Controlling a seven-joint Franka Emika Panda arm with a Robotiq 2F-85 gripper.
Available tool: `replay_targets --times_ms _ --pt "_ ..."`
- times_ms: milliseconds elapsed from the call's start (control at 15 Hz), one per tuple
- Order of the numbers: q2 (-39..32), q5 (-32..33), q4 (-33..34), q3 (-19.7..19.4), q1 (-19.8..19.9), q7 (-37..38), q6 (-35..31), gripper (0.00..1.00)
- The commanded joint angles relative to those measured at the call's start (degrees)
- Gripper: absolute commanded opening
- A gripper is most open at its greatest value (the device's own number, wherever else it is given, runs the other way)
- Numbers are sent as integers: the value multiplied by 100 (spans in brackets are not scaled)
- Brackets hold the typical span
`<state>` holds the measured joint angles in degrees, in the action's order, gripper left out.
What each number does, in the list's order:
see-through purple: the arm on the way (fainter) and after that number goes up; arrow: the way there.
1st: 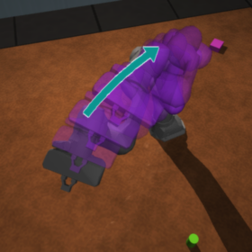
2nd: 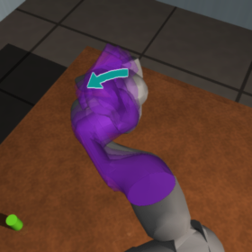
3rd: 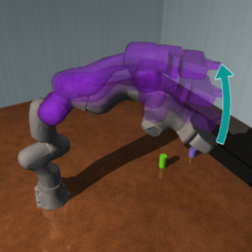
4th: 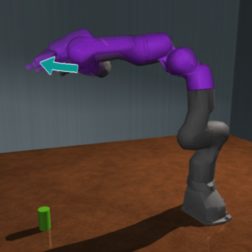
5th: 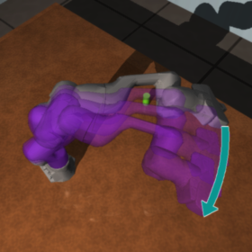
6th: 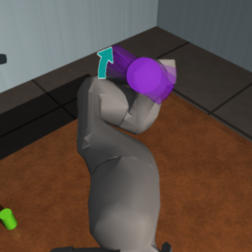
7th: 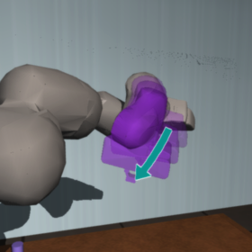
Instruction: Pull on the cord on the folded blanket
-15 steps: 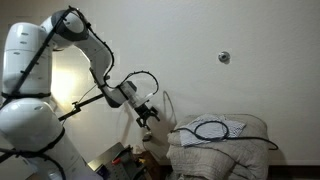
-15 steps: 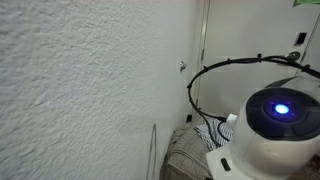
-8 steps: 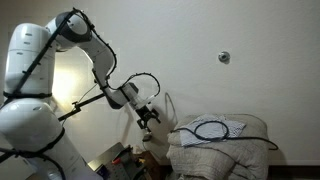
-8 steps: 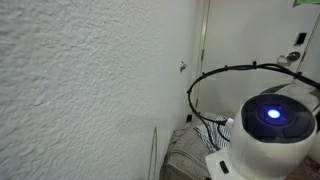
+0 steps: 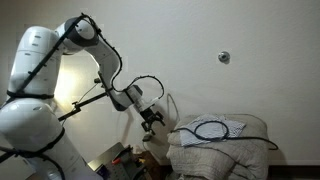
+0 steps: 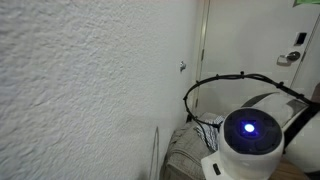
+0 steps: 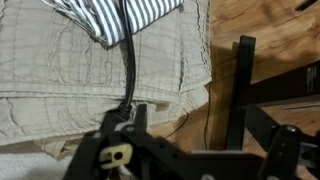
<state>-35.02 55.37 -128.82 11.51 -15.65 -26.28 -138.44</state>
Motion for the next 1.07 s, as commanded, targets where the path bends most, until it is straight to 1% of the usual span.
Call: replay_targets --times_ms 0,200,400,600,667,733,800,867,933,1000 --pt "-383 380 491 -169 -54 316 174 100" --pt "-678 565 819 -223 29 378 87 100" --pt "-1036 407 1170 -162 169 133 76 100" --pt "-1345 316 1468 -126 193 50 157 100" --pt "-1423 309 1549 -124 178 76 179 97" --pt "-1476 300 1615 -120 167 87 200 91" --pt "-1516 280 1665 -101 172 64 210 92" --pt "-1530 282 1695 -98 158 94 219 90" --pt "-1518 242 1707 -70 164 112 230 82" --pt "-1495 245 1709 -65 140 125 258 69"
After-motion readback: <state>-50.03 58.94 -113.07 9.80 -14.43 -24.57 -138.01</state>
